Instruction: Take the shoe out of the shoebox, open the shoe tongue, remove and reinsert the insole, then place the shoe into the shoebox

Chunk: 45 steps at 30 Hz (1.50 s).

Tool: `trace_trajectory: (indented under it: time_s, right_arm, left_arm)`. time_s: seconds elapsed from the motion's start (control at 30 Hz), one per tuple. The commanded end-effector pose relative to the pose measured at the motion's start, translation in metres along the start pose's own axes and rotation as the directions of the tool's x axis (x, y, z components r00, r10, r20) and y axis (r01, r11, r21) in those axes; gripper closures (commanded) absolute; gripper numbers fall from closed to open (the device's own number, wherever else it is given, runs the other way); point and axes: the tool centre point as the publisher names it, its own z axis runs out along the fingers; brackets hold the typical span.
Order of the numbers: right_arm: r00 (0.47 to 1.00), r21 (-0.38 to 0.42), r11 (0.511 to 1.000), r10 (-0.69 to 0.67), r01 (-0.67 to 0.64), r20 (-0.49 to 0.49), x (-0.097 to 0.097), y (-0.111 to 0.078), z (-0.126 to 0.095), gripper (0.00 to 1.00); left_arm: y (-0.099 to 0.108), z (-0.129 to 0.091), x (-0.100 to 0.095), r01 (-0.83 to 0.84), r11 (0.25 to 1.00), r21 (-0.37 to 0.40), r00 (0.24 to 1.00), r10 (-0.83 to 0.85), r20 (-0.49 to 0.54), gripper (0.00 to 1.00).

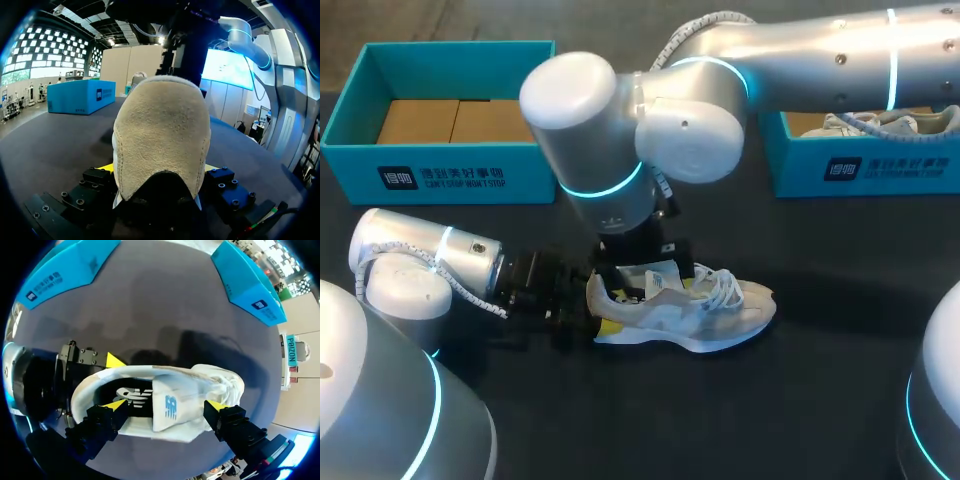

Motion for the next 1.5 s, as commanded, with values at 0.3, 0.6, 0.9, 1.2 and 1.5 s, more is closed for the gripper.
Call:
trace_trajectory:
  time_s: [0.3,0.6,0.9,1.2,1.5]
  right_arm:
    - [0.996,-0.008,1.0,0.002,-0.001,0.089,0.004,0.004,0.018,0.0]
    - [0.982,-0.016,1.0,0.024,-0.021,0.189,-0.007,0.004,0.03,0.0]
    - [0.954,-0.029,0.999,0.05,-0.043,0.297,-0.02,0.006,0.032,0.0]
    - [0.935,-0.037,0.998,0.062,-0.053,0.348,-0.027,0.006,0.024,0.0]
    - [0.92,-0.04,0.996,0.085,-0.076,0.383,-0.035,0.005,0.019,0.0]
  left_arm:
    - [0.003,0.002,-0.001,0.0,1.0,0.001,1.0,0.0,0.0,1.0]
    - [0.003,0.002,-0.001,0.0,1.0,0.001,1.0,0.0,0.0,1.0]
    - [0.003,0.002,-0.001,0.0,1.0,0.001,1.0,0.0,0.0,1.0]
    - [0.003,0.002,-0.001,0.0,1.0,0.001,1.0,0.0,0.0,1.0]
    - [0.003,0.002,-0.001,0.0,1.0,0.001,1.0,0.0,0.0,1.0]
